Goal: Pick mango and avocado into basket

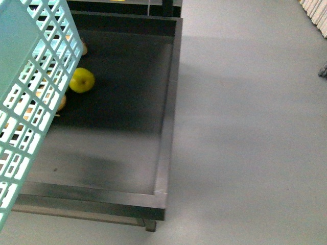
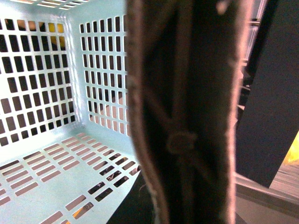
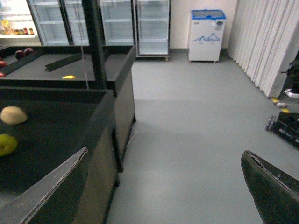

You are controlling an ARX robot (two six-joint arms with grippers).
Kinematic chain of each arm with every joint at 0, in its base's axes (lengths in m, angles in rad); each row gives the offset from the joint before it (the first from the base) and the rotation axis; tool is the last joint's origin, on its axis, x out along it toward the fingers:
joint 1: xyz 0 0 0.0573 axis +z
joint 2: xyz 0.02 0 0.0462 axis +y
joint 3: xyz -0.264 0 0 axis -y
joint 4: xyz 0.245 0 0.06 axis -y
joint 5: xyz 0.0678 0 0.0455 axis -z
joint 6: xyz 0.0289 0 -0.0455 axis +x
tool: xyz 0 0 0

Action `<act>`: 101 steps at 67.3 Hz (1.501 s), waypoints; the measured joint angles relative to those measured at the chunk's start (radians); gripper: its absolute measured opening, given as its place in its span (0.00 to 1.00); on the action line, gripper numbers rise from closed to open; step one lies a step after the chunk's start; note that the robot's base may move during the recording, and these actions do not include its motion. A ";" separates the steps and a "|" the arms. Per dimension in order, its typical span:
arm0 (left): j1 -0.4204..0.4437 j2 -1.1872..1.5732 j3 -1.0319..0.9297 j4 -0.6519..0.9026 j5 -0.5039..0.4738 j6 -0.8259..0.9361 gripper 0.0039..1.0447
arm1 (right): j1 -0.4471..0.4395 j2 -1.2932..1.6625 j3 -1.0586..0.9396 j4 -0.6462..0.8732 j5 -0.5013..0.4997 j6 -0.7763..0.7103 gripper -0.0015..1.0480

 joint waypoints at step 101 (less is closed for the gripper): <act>0.000 0.000 0.000 0.000 0.002 -0.001 0.05 | 0.000 0.000 0.000 0.000 0.002 0.000 0.92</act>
